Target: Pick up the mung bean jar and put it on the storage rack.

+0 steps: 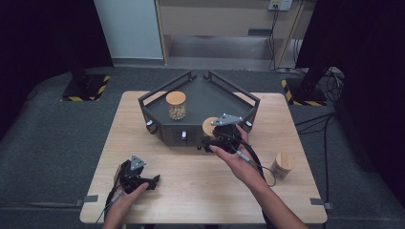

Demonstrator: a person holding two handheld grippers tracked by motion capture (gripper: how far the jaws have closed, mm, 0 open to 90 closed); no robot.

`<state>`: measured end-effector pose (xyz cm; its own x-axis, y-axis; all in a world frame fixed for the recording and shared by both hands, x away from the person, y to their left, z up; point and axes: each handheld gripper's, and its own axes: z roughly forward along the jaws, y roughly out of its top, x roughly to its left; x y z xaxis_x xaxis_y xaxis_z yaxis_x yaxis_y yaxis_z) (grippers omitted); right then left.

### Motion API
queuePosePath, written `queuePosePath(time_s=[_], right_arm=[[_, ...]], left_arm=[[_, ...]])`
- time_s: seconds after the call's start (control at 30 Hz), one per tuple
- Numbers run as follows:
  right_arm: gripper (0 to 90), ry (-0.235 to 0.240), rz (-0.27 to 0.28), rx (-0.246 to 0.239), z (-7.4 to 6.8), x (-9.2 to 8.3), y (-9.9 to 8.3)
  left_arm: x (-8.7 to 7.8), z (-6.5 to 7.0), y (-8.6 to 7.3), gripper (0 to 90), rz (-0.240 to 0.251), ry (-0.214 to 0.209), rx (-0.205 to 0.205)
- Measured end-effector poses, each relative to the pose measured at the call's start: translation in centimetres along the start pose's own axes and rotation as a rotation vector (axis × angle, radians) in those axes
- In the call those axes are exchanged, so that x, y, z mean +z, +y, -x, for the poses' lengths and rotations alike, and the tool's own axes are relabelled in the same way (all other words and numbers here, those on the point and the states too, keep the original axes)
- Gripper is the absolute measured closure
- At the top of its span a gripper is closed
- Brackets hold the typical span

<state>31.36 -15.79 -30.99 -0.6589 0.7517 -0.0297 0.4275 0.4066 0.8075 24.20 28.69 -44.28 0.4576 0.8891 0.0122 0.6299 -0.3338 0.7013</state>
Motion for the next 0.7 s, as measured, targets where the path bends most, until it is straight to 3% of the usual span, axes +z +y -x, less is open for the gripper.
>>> queuePosePath(time_s=[0.7], right_arm=[[25.3, -0.034, 0.016, 0.016, 1.3, -0.1, 2.8]], left_arm=[[0.0, 0.0, 0.0, 0.1, -0.002, 0.0, 0.001]])
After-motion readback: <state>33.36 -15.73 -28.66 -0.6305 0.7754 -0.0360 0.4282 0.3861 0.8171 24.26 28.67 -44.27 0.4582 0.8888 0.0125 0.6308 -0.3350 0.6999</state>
